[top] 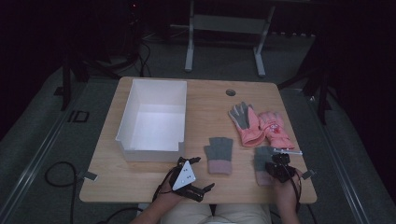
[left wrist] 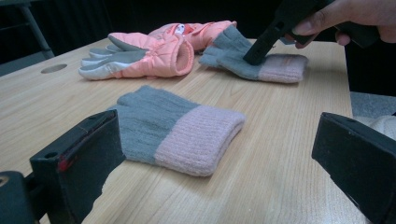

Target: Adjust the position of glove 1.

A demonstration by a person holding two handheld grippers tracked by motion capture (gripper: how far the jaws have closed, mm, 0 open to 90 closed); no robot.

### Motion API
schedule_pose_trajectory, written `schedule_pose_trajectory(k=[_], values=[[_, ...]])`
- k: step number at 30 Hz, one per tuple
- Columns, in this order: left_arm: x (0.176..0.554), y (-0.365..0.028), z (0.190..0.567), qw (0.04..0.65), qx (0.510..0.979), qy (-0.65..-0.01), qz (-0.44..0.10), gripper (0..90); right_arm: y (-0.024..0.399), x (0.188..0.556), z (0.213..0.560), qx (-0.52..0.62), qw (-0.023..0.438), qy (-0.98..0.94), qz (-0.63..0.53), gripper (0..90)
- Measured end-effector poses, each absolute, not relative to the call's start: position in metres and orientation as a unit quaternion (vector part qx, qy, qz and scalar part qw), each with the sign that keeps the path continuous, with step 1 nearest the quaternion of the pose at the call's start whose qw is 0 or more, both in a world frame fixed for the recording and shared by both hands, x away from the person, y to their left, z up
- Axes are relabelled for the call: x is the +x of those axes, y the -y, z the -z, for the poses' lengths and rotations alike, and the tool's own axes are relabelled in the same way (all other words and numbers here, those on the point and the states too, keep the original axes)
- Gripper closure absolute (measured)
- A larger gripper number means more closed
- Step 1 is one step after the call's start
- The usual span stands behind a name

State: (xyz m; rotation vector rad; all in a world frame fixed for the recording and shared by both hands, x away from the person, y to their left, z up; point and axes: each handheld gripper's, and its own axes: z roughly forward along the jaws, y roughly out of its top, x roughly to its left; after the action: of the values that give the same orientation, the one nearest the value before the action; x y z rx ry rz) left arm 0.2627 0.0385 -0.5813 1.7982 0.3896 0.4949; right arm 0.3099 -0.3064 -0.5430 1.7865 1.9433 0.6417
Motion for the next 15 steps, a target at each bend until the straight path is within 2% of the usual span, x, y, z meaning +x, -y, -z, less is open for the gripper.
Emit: schedule_pose_trajectory(k=[3,6,9,15], values=[[0.263,-0.038,0.581,0.579,0.769,-0.167,-0.211,1.5,0.307,0.310,0.543,0.642,0.210,-0.700,-0.232,80.0],[0.262,-0.038,0.581,0.579,0.770,-0.166,-0.211,1.5,0.306,0.312,0.538,0.614,0.223,-0.725,-0.217,67.1],[0.263,-0.038,0.581,0.578,0.770,-0.166,-0.211,1.5,0.313,0.314,0.526,0.579,0.223,-0.753,-0.218,60.9],[0.263,-0.037,0.581,0.578,0.771,-0.166,-0.210,1.5,0.328,0.318,0.515,0.519,0.178,-0.801,-0.241,60.9]])
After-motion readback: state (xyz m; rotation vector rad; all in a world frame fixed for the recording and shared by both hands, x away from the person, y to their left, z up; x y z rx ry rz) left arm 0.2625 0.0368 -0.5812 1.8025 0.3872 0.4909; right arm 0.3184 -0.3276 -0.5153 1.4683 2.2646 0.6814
